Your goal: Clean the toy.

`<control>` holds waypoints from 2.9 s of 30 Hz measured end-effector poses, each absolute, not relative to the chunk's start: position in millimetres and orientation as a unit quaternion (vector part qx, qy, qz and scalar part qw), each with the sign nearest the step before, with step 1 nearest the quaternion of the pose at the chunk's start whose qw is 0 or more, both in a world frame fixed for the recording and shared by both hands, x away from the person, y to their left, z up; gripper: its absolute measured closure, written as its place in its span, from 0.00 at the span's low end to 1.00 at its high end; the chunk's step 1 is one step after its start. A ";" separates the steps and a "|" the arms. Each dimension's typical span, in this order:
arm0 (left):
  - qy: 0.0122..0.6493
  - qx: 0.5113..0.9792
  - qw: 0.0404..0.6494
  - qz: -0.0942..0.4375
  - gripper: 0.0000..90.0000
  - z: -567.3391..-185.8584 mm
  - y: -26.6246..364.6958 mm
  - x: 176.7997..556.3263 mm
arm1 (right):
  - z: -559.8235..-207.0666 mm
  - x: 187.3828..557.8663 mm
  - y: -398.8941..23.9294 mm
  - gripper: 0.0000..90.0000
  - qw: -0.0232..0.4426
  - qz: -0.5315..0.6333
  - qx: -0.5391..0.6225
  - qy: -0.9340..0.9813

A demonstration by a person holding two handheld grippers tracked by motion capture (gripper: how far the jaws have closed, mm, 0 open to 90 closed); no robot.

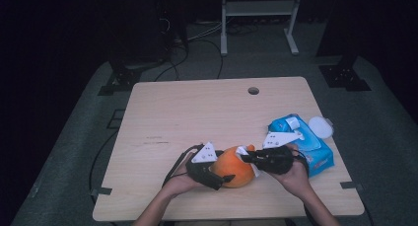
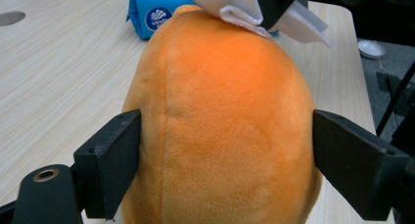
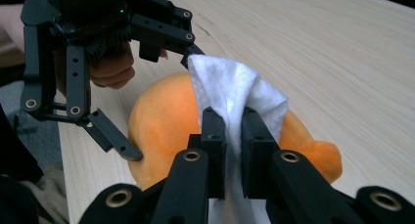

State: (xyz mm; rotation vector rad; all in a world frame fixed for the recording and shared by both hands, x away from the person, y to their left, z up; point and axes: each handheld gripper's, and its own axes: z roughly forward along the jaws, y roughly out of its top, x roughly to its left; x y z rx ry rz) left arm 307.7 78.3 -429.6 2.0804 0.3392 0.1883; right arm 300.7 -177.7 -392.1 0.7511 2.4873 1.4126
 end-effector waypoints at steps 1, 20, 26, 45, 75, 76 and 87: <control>0.141 0.854 0.495 0.075 0.16 -428.9 80.4 309.0 | -392.3 301.3 -179.1 0.91 0.088 0.475 0.253 0.838; 0.147 0.844 0.503 0.118 0.26 -422.9 73.9 304.8 | -393.0 303.2 -189.9 0.91 0.098 0.480 0.258 0.833; 0.148 0.842 0.507 0.113 0.25 -424.3 74.6 305.4 | -393.9 303.3 -194.5 0.91 0.097 0.474 0.271 0.832; 0.115 0.851 0.494 0.138 0.26 -420.7 59.5 293.5 | -378.0 280.7 -148.9 0.91 0.100 0.471 0.218 0.849; 0.092 0.860 0.482 0.139 0.24 -428.3 55.6 290.0 | -382.5 289.9 -164.3 0.91 0.090 0.466 0.249 0.844; 0.093 0.860 0.482 0.138 0.25 -428.4 57.6 290.7 | -381.7 286.9 -159.0 0.91 0.095 0.461 0.239 0.849; 0.140 0.847 0.505 0.087 0.26 -438.3 85.6 312.1 | -402.6 314.9 -209.8 0.91 0.085 0.467 0.325 0.818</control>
